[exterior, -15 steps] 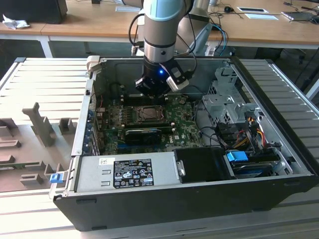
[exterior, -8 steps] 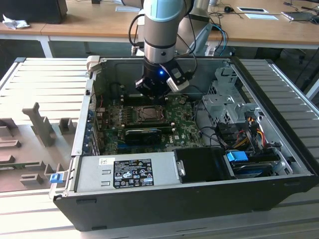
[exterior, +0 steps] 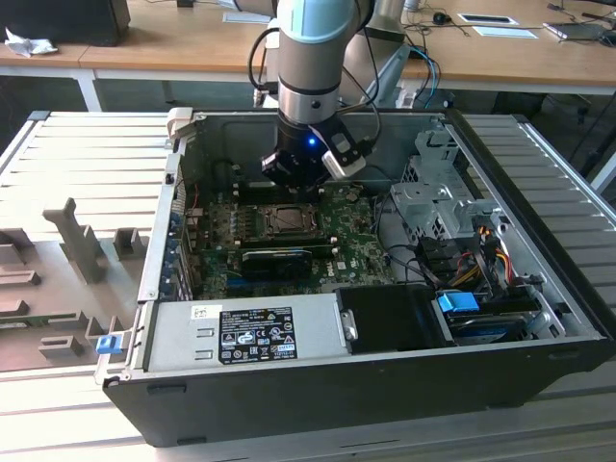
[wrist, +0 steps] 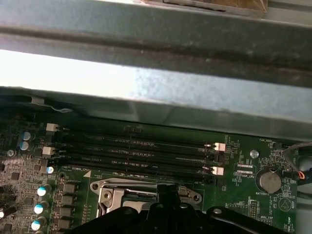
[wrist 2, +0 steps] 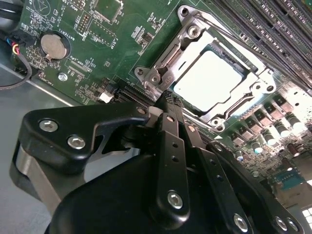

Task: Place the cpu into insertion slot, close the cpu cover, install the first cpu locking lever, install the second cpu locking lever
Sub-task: 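Install the second cpu locking lever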

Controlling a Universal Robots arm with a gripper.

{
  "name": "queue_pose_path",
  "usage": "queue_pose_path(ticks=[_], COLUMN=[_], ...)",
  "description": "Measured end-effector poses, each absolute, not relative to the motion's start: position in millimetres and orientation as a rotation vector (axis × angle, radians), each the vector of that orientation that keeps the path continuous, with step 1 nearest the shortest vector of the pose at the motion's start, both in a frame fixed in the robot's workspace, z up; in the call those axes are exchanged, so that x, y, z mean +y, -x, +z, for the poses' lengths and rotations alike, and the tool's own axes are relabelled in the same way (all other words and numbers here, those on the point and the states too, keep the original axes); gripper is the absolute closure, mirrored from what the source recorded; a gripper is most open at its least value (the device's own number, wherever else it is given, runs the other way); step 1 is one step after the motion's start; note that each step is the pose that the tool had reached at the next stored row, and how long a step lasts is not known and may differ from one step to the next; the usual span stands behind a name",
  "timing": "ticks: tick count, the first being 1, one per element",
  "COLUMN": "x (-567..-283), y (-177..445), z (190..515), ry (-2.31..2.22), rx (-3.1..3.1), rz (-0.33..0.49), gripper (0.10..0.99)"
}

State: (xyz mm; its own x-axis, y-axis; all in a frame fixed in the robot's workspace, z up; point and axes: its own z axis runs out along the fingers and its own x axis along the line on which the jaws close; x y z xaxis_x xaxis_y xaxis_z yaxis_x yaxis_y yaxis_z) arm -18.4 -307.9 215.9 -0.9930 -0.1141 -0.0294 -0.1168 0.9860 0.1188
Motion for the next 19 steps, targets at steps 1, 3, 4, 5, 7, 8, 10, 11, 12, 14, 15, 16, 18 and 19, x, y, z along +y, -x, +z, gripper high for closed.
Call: queue_pose_path(ticks=[1, 3, 4, 5, 7, 8, 10, 11, 12, 14, 15, 16, 18, 19], x=[-308, -310, -311, -311, -312, -313, -316, -318, -320, -323, -323, -323, -323, -323], y=[18, 18, 18, 18, 18, 18, 18, 18, 18, 18, 18, 18, 18, 18], z=[216, 216, 216, 216, 216, 216, 216, 216, 216, 217, 219, 221, 224, 225], ry=[0.181, 0.181, 0.181, 0.181, 0.181, 0.181, 0.181, 0.181, 0.181, 0.181, 0.181, 0.18, 0.181, 0.181], rx=[3.108, 3.108, 3.108, 3.108, 3.108, 3.108, 3.108, 3.108, 3.108, 3.108, 3.109, 3.109, 3.109, 3.109], rz=[0.188, 0.188, 0.188, 0.188, 0.188, 0.188, 0.188, 0.188, 0.188, 0.189, 0.189, 0.189, 0.189, 0.189], gripper=[0.98, 0.98, 0.98, 0.98, 0.98, 0.98, 0.98, 0.98, 0.98, 0.98, 0.98, 0.98, 0.98, 0.98])
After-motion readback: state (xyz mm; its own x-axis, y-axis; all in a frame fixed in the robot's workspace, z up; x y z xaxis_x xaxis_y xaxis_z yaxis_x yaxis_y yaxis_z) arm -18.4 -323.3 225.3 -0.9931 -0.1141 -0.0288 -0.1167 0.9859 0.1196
